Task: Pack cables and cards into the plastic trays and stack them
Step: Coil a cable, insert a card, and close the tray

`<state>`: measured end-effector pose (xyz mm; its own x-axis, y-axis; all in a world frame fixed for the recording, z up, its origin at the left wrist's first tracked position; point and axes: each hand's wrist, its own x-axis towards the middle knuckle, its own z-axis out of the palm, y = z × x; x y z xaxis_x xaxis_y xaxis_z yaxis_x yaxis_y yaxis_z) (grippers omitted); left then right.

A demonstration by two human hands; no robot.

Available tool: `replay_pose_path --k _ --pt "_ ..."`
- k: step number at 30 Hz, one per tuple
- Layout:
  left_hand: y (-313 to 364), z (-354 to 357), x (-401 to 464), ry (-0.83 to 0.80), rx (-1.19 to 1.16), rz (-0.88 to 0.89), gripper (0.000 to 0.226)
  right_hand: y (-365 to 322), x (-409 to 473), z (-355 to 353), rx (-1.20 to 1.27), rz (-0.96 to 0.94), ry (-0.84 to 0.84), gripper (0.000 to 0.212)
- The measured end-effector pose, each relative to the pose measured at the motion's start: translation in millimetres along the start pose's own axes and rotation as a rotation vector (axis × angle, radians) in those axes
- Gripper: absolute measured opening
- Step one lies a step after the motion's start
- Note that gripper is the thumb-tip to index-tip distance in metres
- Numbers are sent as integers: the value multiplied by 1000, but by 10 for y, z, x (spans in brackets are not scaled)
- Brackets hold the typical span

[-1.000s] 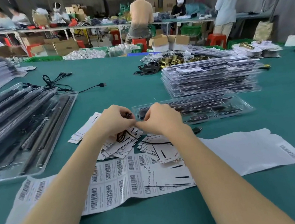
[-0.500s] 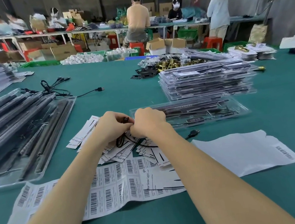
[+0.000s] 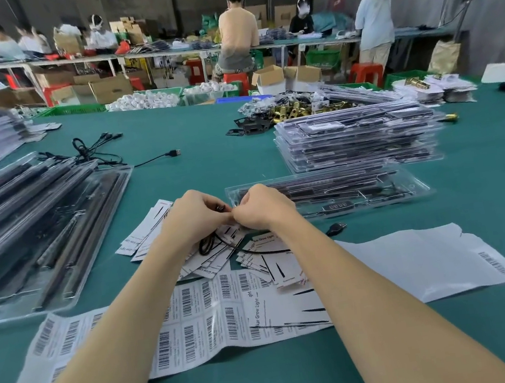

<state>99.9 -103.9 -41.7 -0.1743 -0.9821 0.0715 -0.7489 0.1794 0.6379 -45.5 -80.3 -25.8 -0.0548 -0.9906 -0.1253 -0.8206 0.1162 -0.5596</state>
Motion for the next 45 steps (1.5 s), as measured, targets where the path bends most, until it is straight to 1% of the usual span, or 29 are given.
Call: replay_pose_path --k 7,10,16,17,20,21,24,26,28,30,32,36,38,40,43,44,45 --pt "14 -66 22 -110 -4 2 16 -37 10 -62 65 35 -62 11" --pt "8 -66 34 -125 -14 5 19 -55 35 -91 78 35 -98 14" --pt "2 -67 58 -147 33 6 27 -58 69 -160 85 43 -156 12" --pt "-5 -57 66 -141 46 10 28 -54 69 -177 63 26 -153 12" --pt "-9 -11 68 -92 94 27 24 -36 28 -264 -45 -107 -111 32" --pt "-5 -2 67 -79 104 30 24 -17 -6 -306 -69 -148 -101 33" --pt "-3 -7 62 -74 101 27 30 87 -131 -407 -78 -255 -107 23" --pt "22 -54 58 -121 107 22 28 169 -217 -390 -119 -334 -115 26" --pt "74 -143 37 -215 132 -3 30 260 -238 -298 -147 -397 -31 26" --pt "136 -220 10 -307 160 -48 39 351 -245 -203 -52 -418 104 21" --pt "191 -264 0 -336 118 -91 47 432 -252 -108 21 -425 182 18" --pt "304 -371 -31 -360 24 -61 52 518 -241 7 25 -444 266 15" --pt "321 -425 -58 -390 -52 -79 48 534 -233 -28 73 -429 245 13" --pt "319 -464 -100 -482 -164 -114 43 531 -229 -55 35 -430 220 10" --pt "345 -469 -163 -619 -213 -107 41 481 -237 -44 -77 -464 351 8" --pt "356 -464 -169 -637 -232 -89 41 461 -232 -44 -68 -460 374 9" --pt "362 -459 -173 -641 -268 -72 41 449 -224 -39 -42 -447 355 11"
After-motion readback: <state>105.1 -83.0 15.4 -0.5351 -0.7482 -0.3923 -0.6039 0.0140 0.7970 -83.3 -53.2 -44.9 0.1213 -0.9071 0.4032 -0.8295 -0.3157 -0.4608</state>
